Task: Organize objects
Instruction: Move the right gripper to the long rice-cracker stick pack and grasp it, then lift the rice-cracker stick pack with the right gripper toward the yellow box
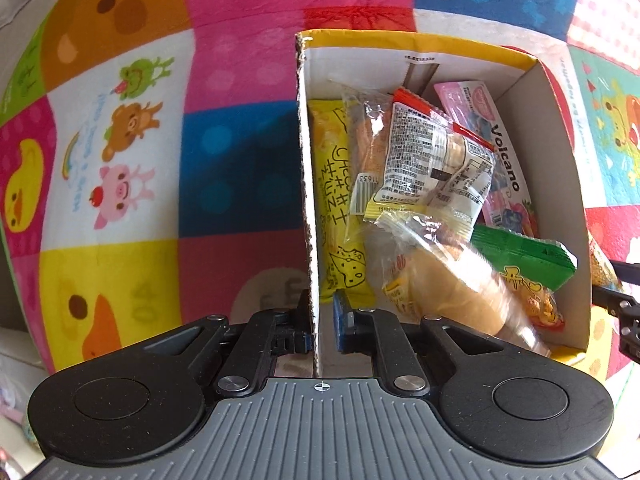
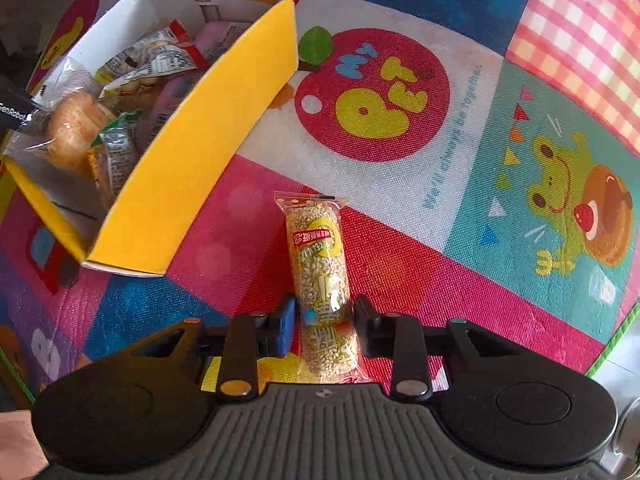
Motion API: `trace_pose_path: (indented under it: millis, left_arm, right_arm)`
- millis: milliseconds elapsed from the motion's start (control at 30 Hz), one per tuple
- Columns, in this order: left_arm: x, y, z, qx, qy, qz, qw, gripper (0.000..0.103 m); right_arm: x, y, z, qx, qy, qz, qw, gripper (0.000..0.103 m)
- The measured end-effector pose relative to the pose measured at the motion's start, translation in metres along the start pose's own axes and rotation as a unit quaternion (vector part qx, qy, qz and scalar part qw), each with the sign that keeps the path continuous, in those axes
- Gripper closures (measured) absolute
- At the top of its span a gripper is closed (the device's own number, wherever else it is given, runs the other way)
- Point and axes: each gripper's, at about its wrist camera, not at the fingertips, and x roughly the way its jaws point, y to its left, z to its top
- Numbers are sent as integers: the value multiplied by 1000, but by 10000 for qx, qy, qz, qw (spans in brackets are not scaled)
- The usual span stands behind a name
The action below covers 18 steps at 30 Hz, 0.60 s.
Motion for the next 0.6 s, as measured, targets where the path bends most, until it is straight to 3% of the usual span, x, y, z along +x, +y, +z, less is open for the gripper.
trace_pose_path:
  millis: [200, 300, 600]
  left_arm:
    - [-3, 6, -23, 72, 106, -161, 9998, 91]
    - [-2, 13, -32, -19, 142, -334, 9993, 91]
    - [5, 32, -34, -40, 127, -701, 9974, 91]
  right_arm:
    - [-49, 3, -5, 917, -65, 180, 9956, 75]
    - [-85, 9, -9, 1200, -176, 20, 9926, 75]
    - [-182, 43, -21, 2129, -371, 77, 9763, 75]
